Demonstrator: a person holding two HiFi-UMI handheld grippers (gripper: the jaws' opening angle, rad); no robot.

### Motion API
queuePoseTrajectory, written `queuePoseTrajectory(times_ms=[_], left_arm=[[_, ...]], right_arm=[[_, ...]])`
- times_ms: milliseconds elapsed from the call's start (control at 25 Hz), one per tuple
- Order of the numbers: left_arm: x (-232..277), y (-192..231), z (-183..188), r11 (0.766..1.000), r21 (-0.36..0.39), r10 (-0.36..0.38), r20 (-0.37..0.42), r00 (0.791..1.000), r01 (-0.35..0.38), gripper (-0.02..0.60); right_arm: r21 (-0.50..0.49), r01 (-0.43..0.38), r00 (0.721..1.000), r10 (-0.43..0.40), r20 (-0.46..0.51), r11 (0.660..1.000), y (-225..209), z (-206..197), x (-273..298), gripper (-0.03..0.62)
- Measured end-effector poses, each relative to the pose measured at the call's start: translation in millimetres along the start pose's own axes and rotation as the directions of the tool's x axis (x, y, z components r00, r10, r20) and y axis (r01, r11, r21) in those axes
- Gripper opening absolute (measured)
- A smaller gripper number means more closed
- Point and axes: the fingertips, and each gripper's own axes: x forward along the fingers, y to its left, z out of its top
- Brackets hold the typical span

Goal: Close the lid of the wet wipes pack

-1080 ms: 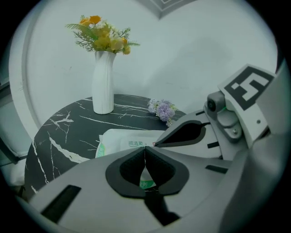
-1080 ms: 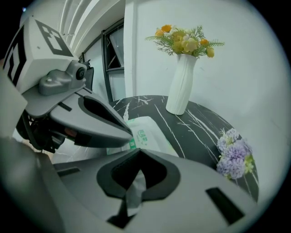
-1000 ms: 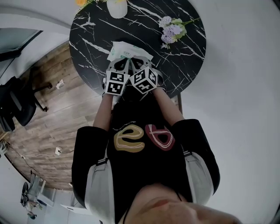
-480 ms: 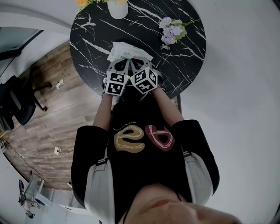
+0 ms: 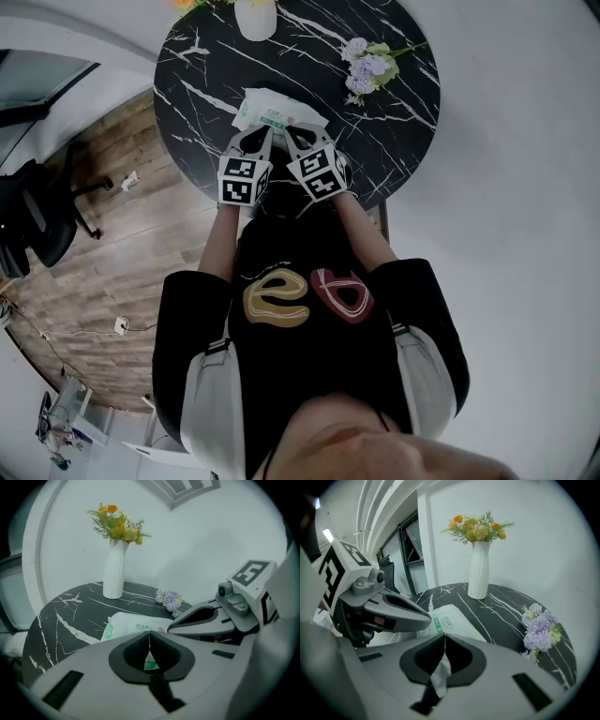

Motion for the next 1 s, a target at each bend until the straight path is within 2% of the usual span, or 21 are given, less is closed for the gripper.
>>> queuePoseTrajectory(times_ms=[200, 560, 1000], left_arm=[[-21, -4, 13, 1.000, -0.030, 0.011, 0.067, 0.998, -0.009, 0.017], [-71, -22, 34, 1.000, 0.024, 0.014, 0.191, 0.982, -0.019, 0.017], [-123, -36, 17, 0.999, 0.023, 0.026, 0.260, 0.965, -0.033, 0.017]], right_arm=[[0.072, 0.039, 0.997, -0.044, 0.061, 0.997, -1, 0, -23, 0.014], [0.130, 0.113, 0.976, -0.135, 0.171, 0.985, 8, 9, -72, 0.014], [0.189, 0.154, 0.946, -0.200, 0.255, 0.970, 36, 5, -114, 0.014]])
